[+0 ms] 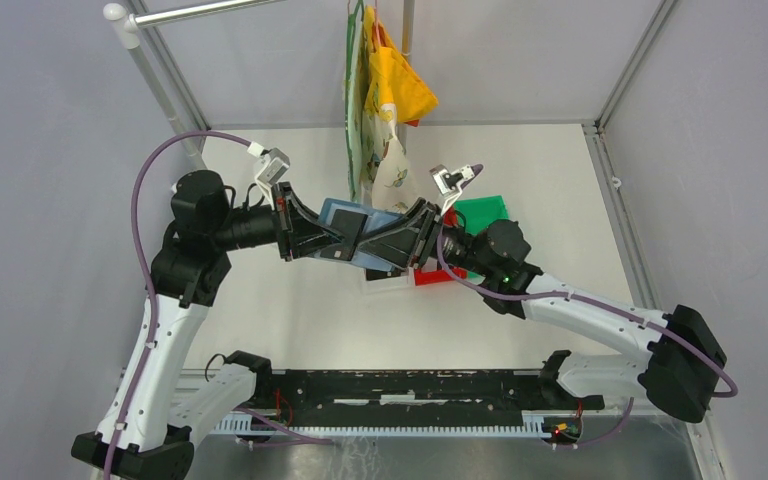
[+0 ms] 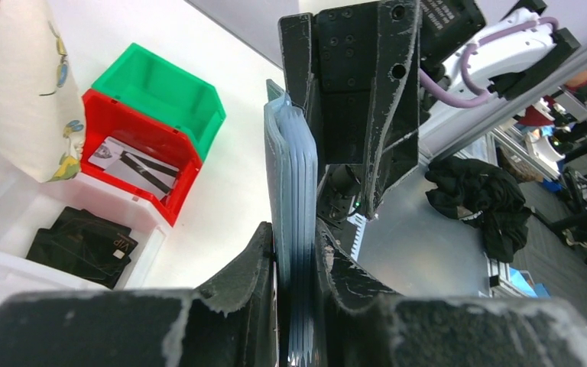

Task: Take the credit cards out of the card holder
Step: Remove the credit card from the card holder.

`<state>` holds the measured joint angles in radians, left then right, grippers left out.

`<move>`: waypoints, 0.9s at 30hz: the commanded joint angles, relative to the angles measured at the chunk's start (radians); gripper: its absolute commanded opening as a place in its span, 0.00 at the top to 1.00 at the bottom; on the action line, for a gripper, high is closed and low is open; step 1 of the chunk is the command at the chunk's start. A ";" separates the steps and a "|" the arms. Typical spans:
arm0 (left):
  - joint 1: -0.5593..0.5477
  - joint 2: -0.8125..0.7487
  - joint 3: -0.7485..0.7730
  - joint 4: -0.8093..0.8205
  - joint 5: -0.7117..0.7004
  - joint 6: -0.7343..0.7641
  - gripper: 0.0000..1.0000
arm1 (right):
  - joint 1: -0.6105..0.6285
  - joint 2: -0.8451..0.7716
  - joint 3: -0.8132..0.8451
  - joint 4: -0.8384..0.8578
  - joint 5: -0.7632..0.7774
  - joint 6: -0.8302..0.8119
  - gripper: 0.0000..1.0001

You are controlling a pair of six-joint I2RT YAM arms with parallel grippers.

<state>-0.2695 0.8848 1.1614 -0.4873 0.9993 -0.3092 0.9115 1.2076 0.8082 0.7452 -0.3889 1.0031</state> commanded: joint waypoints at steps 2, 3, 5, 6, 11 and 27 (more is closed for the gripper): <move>-0.028 0.008 0.021 0.026 0.189 -0.062 0.82 | 0.012 0.025 -0.006 0.296 -0.042 0.124 0.57; -0.029 0.009 0.021 0.026 0.195 -0.065 0.80 | 0.012 0.033 -0.004 0.304 -0.041 0.130 0.57; -0.027 0.007 0.020 0.026 0.210 -0.070 0.79 | 0.012 0.047 0.000 0.310 -0.037 0.136 0.58; -0.028 0.005 0.020 0.026 0.222 -0.074 0.78 | 0.012 0.053 0.004 0.310 -0.033 0.137 0.58; -0.028 0.003 0.019 0.026 0.301 -0.086 0.73 | 0.012 0.074 0.014 0.313 -0.012 0.128 0.63; -0.029 0.016 0.026 -0.085 0.405 0.013 0.66 | 0.013 0.070 0.031 0.210 0.045 0.038 1.00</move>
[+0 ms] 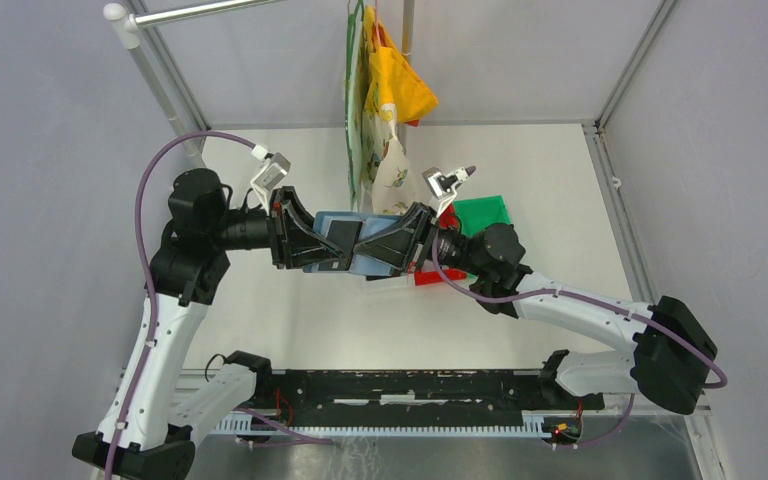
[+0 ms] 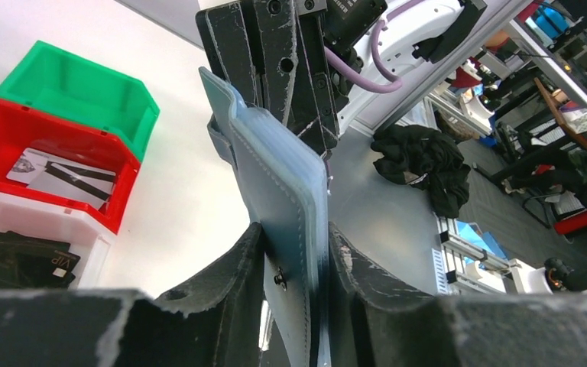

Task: Take the credit cards out of the card holder
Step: Remove the credit card from the card holder.

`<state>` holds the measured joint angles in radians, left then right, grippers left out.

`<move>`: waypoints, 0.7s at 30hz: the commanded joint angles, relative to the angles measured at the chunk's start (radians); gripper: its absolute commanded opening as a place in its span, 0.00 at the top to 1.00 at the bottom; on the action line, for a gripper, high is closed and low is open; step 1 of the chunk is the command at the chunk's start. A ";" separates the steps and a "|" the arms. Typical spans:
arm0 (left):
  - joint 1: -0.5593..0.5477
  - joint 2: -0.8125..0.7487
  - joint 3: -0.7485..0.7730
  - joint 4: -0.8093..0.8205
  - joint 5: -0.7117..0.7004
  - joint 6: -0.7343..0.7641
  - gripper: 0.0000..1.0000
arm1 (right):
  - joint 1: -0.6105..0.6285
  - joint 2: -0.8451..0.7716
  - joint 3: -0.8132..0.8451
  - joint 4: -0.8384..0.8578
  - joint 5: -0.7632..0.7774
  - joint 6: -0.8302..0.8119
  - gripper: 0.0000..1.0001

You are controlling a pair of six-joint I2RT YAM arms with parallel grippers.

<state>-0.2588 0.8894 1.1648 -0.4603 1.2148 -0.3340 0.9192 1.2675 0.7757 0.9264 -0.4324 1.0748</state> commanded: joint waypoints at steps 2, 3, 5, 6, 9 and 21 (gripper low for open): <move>-0.040 0.024 0.038 -0.165 0.210 0.082 0.69 | 0.006 0.002 0.054 0.019 0.090 -0.041 1.00; -0.040 0.029 0.046 -0.189 0.221 0.104 0.70 | 0.006 0.000 0.047 0.015 0.090 -0.046 1.00; -0.040 0.042 0.062 -0.243 0.242 0.154 0.71 | 0.006 -0.008 0.034 0.006 0.097 -0.056 1.00; -0.040 0.049 0.070 -0.272 0.249 0.177 0.71 | 0.005 -0.013 0.026 -0.006 0.105 -0.063 1.00; -0.040 0.071 0.105 -0.361 0.271 0.255 0.71 | 0.006 -0.031 0.006 -0.037 0.122 -0.085 1.00; -0.039 0.124 0.188 -0.604 0.269 0.482 0.96 | 0.003 -0.099 -0.030 -0.154 0.174 -0.162 1.00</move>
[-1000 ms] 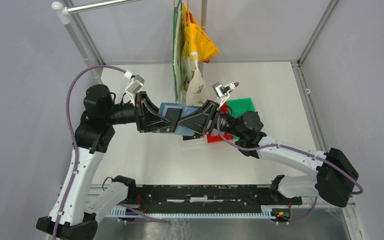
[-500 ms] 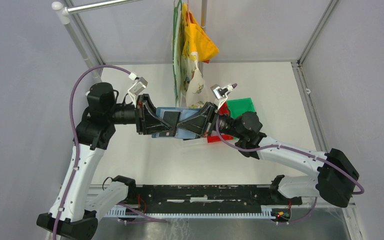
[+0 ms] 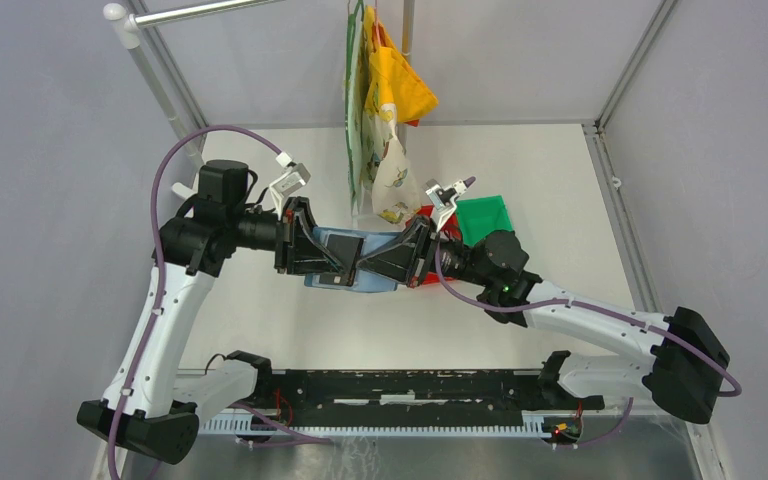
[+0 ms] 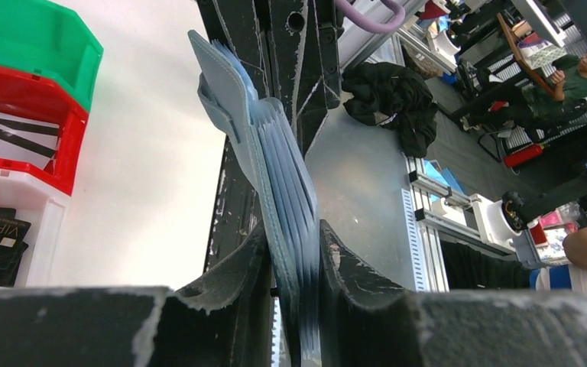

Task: Take the credit cards out of the card holder
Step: Remove the credit card from the card holder.

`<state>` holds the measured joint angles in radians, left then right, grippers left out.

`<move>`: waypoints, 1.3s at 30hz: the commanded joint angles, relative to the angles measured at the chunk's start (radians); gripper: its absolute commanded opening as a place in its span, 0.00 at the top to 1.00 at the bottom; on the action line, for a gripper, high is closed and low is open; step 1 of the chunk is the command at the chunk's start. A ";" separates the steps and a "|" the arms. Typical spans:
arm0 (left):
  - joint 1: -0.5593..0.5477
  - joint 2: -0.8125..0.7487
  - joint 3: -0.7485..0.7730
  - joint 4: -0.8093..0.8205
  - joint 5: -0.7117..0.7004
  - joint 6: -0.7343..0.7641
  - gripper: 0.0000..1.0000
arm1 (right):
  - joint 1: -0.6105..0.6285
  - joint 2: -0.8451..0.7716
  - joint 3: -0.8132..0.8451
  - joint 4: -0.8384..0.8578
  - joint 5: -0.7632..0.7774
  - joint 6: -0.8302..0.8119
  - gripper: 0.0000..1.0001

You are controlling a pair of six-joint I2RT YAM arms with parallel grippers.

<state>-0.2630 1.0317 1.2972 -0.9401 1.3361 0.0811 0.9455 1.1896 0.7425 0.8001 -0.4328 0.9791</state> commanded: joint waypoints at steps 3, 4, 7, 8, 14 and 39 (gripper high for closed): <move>-0.034 -0.024 0.064 -0.124 0.128 0.068 0.97 | -0.022 -0.031 0.001 -0.043 0.186 -0.080 1.00; -0.034 -0.026 0.066 -0.124 0.114 0.067 0.97 | -0.022 -0.030 0.005 -0.043 0.186 -0.081 1.00; -0.035 -0.027 0.072 -0.107 0.084 0.032 0.97 | -0.019 -0.027 0.017 -0.061 0.186 -0.091 1.00; -0.034 -0.027 0.073 -0.096 0.083 0.017 0.97 | -0.018 -0.029 0.017 -0.069 0.189 -0.096 1.00; -0.035 -0.043 0.060 -0.003 0.066 -0.069 0.96 | 0.000 -0.021 0.039 -0.086 0.169 -0.119 0.73; -0.034 -0.042 0.093 0.075 0.084 -0.156 0.83 | 0.019 -0.143 -0.021 -0.150 0.254 -0.205 1.00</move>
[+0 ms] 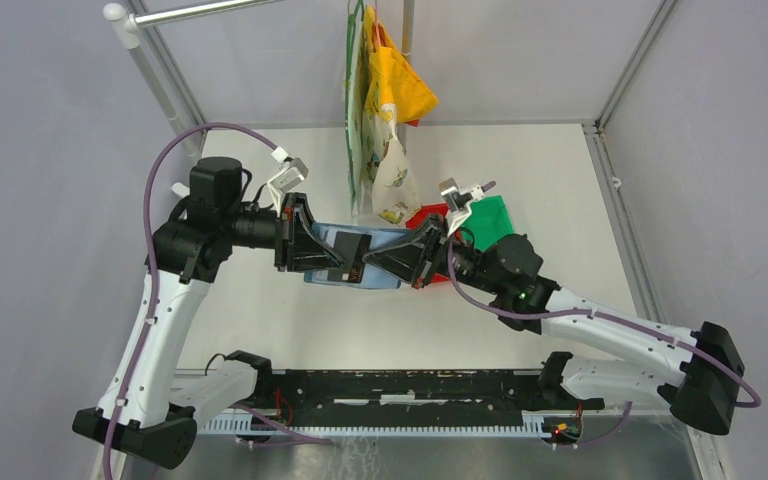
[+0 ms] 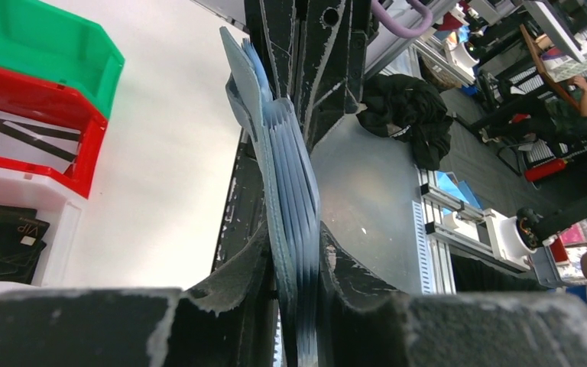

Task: Take the credit cards out of the card holder
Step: Remove the credit card from the card holder.

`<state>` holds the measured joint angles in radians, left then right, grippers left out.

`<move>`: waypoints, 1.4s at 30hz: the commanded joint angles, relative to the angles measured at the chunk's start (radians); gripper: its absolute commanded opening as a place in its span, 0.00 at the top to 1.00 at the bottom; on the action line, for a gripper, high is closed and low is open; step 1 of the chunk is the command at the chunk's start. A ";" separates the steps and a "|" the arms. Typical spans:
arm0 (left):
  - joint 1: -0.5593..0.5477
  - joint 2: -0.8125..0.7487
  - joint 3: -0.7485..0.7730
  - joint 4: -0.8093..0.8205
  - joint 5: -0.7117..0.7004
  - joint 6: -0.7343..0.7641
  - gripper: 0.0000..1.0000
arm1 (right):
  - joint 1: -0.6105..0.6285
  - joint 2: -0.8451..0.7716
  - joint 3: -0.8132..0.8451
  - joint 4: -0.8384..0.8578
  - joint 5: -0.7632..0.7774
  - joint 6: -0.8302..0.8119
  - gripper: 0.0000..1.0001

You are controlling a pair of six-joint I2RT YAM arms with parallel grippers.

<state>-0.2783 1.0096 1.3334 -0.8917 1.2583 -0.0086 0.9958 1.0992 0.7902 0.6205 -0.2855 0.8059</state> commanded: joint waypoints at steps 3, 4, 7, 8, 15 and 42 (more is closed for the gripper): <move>-0.019 -0.018 0.059 0.049 0.162 -0.100 0.83 | -0.037 -0.068 -0.096 0.034 0.103 -0.026 1.00; -0.020 -0.018 0.062 0.050 0.162 -0.101 0.83 | -0.036 -0.069 -0.102 0.040 0.103 -0.021 1.00; -0.019 -0.024 0.053 0.056 0.160 -0.098 0.84 | -0.039 -0.060 -0.105 0.067 0.092 -0.007 1.00; -0.020 -0.028 0.047 0.060 0.157 -0.099 0.87 | -0.039 -0.052 -0.100 0.079 0.081 -0.002 1.00; -0.018 -0.050 0.025 0.183 0.073 -0.205 0.98 | -0.034 0.026 -0.068 0.186 0.004 0.073 0.73; -0.019 -0.084 0.058 -0.121 -0.236 0.337 0.98 | -0.268 -0.247 -0.084 -0.493 0.115 -0.192 1.00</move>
<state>-0.2905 0.9543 1.3270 -0.9096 1.0565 0.0887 0.7746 0.8639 0.6697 0.4217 -0.2619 0.7448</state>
